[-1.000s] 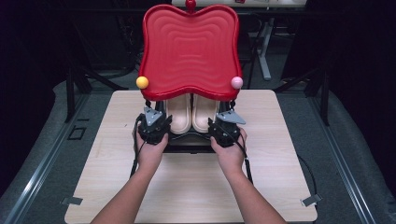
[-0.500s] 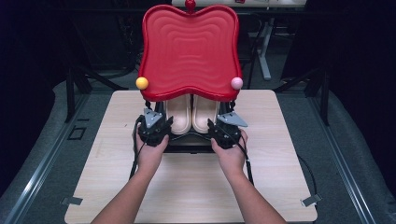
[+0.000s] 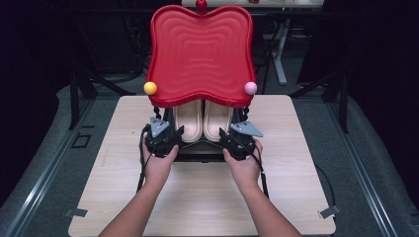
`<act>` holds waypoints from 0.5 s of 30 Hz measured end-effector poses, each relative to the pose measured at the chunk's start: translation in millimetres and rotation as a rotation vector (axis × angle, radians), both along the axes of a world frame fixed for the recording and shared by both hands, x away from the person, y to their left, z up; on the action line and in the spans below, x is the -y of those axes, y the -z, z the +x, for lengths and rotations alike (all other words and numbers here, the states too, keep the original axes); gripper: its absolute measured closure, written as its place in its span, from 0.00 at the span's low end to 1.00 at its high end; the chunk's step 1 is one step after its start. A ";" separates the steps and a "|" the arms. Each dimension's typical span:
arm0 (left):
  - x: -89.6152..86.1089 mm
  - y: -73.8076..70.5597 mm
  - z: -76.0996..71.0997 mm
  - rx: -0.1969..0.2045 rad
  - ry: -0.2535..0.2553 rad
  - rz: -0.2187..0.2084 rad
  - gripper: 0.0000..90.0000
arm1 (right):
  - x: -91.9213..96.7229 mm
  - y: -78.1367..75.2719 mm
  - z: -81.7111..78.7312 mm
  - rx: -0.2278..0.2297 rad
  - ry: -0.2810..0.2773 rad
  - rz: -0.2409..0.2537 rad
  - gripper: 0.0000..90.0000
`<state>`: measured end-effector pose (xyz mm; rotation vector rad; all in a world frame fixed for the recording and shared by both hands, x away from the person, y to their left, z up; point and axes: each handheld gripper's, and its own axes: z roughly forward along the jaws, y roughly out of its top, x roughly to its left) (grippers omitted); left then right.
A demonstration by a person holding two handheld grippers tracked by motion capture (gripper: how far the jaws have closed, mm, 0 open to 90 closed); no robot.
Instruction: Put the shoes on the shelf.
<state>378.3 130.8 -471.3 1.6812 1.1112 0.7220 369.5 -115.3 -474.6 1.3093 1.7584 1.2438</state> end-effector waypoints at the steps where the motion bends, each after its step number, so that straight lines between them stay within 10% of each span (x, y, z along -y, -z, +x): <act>1: 0.1 0.1 -0.4 -0.004 0.000 0.003 0.66 | 0.2 0.4 -0.6 0.002 -0.002 -0.003 0.65; 15: -3.1 2.1 -9.4 -0.006 0.016 -0.006 0.61 | 4.4 -3.7 -11.0 0.013 -0.017 -0.020 0.63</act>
